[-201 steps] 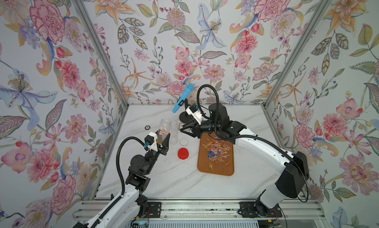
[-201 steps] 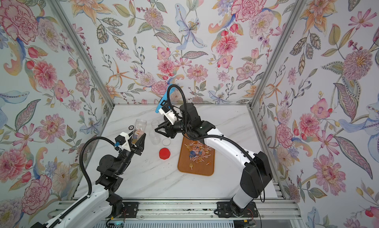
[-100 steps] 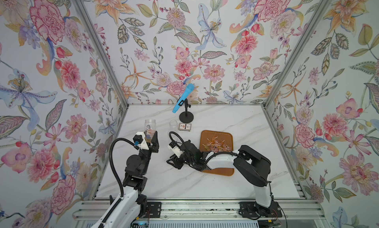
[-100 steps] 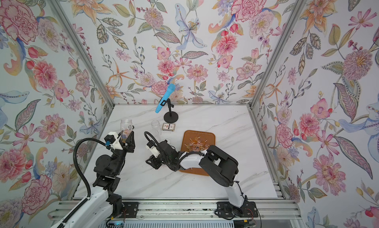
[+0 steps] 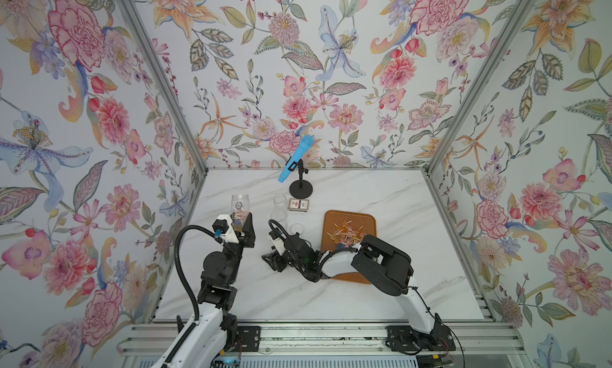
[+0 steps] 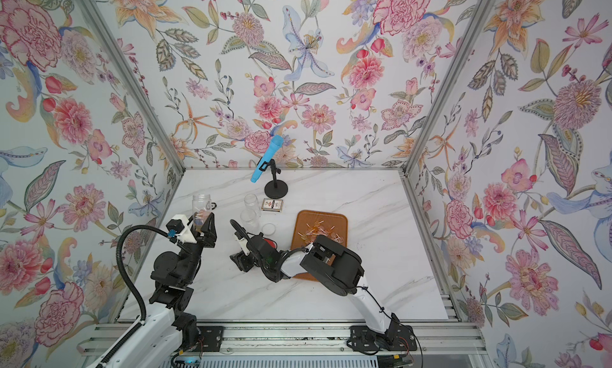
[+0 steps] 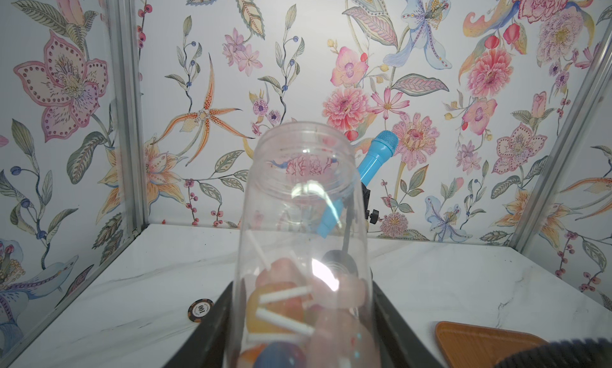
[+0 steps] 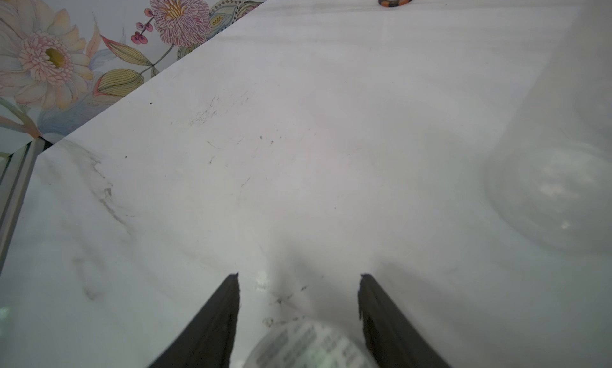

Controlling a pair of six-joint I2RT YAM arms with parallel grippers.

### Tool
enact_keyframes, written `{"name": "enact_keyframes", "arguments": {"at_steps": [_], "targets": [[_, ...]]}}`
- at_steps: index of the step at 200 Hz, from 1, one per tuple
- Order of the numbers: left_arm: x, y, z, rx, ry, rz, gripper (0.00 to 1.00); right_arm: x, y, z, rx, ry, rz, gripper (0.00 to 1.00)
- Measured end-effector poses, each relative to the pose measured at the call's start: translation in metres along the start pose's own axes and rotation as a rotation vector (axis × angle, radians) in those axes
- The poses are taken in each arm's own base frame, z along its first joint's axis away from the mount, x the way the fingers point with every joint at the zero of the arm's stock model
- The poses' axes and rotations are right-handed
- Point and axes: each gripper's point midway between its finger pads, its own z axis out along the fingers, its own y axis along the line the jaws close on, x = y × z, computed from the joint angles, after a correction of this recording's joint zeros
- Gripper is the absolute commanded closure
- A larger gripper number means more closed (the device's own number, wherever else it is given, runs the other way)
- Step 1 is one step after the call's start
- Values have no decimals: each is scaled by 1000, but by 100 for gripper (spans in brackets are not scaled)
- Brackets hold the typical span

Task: Pour the candies out of the jar
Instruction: 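Place the lid at the center of the board, then pour the candies out of the jar onto the tray.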

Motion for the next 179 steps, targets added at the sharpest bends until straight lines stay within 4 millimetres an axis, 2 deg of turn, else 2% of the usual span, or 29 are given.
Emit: {"name": "enact_keyframes", "arguments": {"at_steps": [39, 63, 83, 104, 121, 140, 157, 179], "targets": [[1, 0, 0, 0, 1, 0, 100, -1, 1, 0, 2, -6, -3, 9], [1, 0, 0, 3, 4, 1, 100, -7, -2, -12, 9, -12, 16, 0], [3, -3, 0, 21, 13, 1, 100, -30, -5, -37, 15, -38, 35, 0], [8, -10, -1, 61, 37, -1, 100, -77, -13, -71, 31, -115, 52, 0], [11, -17, 0, 100, 61, -14, 100, -115, -30, -103, 73, -178, 69, 0], [14, -27, 1, 149, 88, -28, 100, -135, -60, -138, 166, -215, 90, 0], [18, -39, 0, 201, 112, -40, 100, -134, -94, -168, 288, -211, 114, 0], [31, -72, -6, 323, 173, -59, 100, -122, -137, -204, 450, -169, 146, 0]]}}
